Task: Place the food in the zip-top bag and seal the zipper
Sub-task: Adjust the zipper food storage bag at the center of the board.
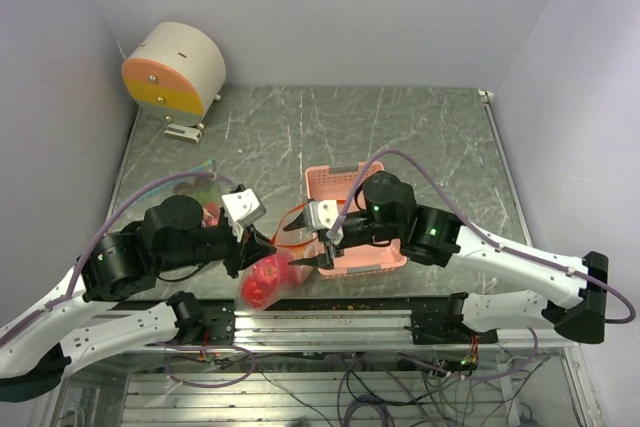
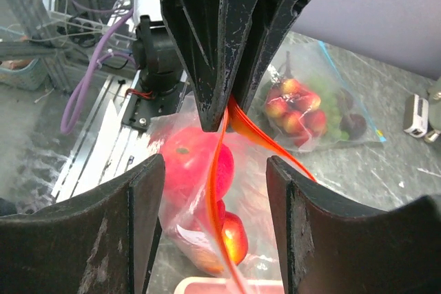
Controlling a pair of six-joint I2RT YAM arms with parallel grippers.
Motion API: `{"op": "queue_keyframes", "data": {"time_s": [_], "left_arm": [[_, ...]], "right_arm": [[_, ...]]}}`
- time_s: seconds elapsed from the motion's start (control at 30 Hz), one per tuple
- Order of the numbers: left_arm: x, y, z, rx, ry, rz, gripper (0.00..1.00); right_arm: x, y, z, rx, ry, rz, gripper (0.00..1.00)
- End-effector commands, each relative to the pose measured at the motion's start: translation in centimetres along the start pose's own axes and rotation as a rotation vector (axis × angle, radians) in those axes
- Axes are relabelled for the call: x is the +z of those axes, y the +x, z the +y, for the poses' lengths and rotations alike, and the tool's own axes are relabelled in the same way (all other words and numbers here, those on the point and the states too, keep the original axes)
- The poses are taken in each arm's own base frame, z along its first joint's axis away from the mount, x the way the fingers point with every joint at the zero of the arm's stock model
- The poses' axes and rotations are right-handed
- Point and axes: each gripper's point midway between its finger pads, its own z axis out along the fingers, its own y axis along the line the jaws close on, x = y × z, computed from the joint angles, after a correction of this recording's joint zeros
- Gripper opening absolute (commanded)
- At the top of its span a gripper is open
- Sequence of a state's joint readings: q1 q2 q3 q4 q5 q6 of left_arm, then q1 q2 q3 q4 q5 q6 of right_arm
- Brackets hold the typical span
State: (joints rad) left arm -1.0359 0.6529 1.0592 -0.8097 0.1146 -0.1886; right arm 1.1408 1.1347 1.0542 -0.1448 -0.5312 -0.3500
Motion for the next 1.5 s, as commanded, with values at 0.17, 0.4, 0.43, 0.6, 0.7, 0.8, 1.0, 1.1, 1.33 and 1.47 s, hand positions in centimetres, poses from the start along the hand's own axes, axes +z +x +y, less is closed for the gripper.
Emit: {"op": "queue_keyframes", "data": {"time_s": [0.17, 0.4, 0.43, 0.6, 0.7, 0.8, 1.0, 1.1, 1.33, 1.47], "left_arm": [[-1.3, -1.1, -0.9, 0.028, 0.044, -0.026, 0.07], [-1.7, -1.0, -0.8, 0.02, 0.034, -0.025, 0.07], [-1.7, -1.0, -0.8, 0.02, 0.035, -0.025, 0.07], [-1.3, -0.7, -1.0, 0.026, 0.048, -0.004, 0.07], [-1.2, -0.7, -1.1, 0.03, 0.055, 0.003, 0.07], [-1.2, -0.7, -1.0, 0.031, 0.049, 0.001, 0.07], [-1.2, -0.8, -1.0, 0.045, 0.052, -0.003, 0.07], [-0.8, -0.9, -1.2, 0.053, 0.066, -0.003, 0.07], [-0.1, -0.8, -1.2, 0.073, 0.078, 0.017, 0.07], [-0.1, -1.0, -1.0, 0.078, 0.069, 0.009, 0.07]], "right_arm": [[1.9, -2.4, -1.1, -0.084, -0.048, -0.066, 0.6], [1.0, -2.8, -2.3, -0.107, 0.045, -0.087, 0.6], [1.1, -2.6, -2.3, -0.107, 0.036, -0.083, 0.61], [2.7, -0.9, -1.7, -0.092, -0.122, -0.028, 0.64], [2.7, -0.5, -1.3, -0.067, -0.217, -0.027, 0.64], [2.0, -0.3, -0.4, -0.054, -0.281, -0.058, 0.64], [0.9, 1.2, -0.8, -0.019, -0.261, -0.067, 0.65], [1.2, 1.8, -0.3, 0.013, -0.309, -0.062, 0.65], [2.4, 2.7, 0.1, 0.063, -0.378, -0.069, 0.59], [2.4, 2.9, 0.3, 0.081, -0.376, -0.07, 0.45]]}}
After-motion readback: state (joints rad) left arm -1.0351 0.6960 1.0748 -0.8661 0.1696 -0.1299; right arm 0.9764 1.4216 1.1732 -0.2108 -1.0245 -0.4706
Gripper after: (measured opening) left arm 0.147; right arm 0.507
